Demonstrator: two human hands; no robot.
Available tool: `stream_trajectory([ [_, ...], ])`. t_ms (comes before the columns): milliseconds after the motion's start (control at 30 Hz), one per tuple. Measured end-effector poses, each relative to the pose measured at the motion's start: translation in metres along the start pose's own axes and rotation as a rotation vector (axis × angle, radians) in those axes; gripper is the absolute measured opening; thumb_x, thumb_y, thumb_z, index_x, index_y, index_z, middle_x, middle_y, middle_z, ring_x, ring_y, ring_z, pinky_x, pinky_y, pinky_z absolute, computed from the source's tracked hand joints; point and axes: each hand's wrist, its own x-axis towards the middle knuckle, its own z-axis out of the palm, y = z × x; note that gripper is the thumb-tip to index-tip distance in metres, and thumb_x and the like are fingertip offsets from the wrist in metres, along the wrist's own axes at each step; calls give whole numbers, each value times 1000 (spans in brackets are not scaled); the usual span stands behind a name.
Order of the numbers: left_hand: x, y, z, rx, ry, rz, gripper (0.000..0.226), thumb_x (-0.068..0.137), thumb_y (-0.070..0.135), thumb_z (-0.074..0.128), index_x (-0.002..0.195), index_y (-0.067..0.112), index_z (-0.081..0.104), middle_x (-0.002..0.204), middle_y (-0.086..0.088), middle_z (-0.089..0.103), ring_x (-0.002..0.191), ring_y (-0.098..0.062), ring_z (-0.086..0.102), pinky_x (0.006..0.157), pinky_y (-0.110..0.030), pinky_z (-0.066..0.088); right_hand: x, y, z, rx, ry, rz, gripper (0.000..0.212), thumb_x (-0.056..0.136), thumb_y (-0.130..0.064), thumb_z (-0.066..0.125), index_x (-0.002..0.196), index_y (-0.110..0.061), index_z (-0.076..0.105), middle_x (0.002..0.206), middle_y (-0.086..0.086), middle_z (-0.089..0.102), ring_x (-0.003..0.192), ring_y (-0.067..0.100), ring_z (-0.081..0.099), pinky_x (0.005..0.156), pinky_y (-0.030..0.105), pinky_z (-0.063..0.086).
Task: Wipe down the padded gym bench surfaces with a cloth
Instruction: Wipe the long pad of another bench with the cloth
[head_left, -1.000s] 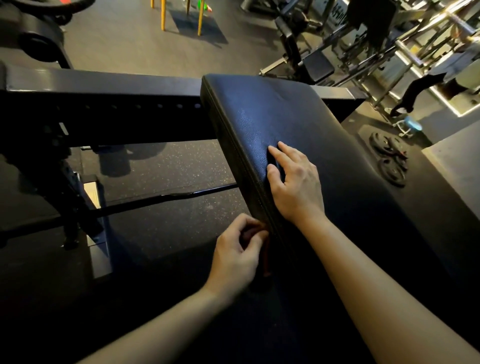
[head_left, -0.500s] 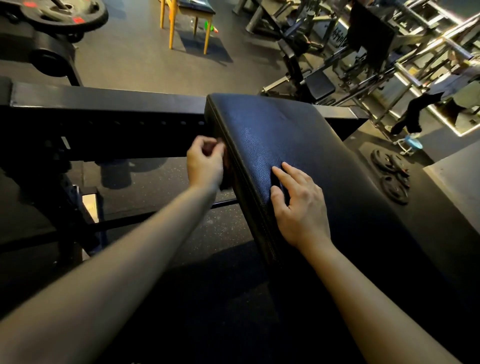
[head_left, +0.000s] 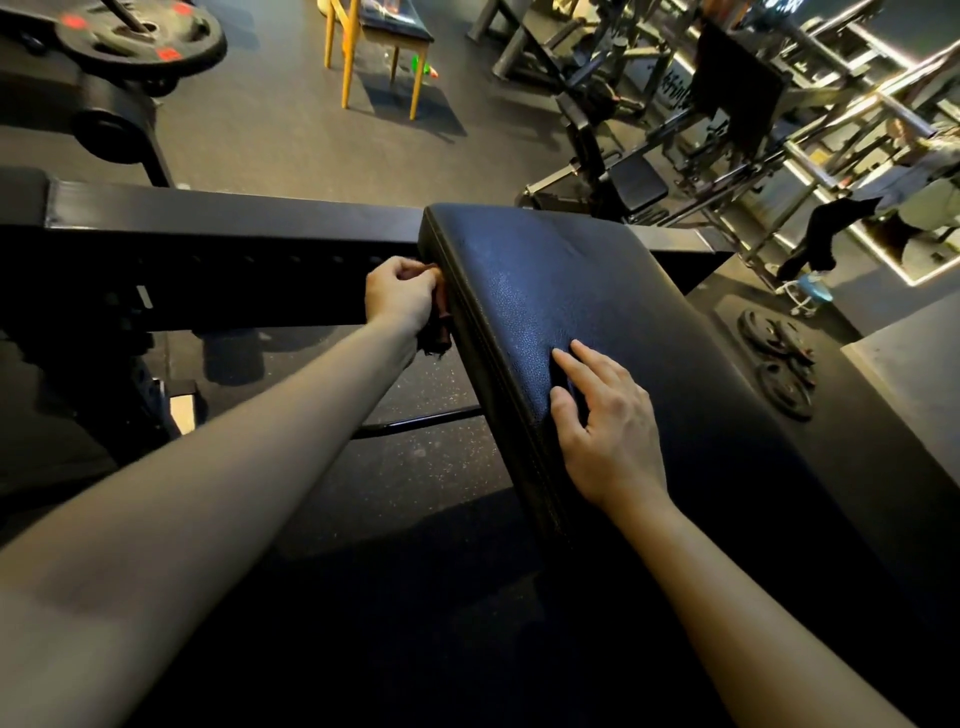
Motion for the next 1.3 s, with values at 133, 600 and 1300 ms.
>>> stream_trajectory([
  [133,5,-2,-19,-314,-211,-115,4,100,19,64,99,16,68,89,-5,73,78,-22,71,69,-38,63,0,0,0,15,7,-1,53,96,-42,42,145,-27,54,155,-4,47,145,12,38,119,36,26],
  [600,-7,-24,11,53,141,177,38,97,53,62,86,18,56,79,4,62,68,-12,59,51,-19,43,1,2,0,29,10,7,52,96,-41,43,144,-27,56,154,-5,48,144,11,38,119,37,28],
  [1300,20,7,3,150,147,425,19,93,19,68,107,16,81,84,10,75,77,-8,72,78,-38,63,2,1,1,29,34,-6,51,95,-39,46,142,-25,58,152,-4,51,143,12,41,118,38,32],
])
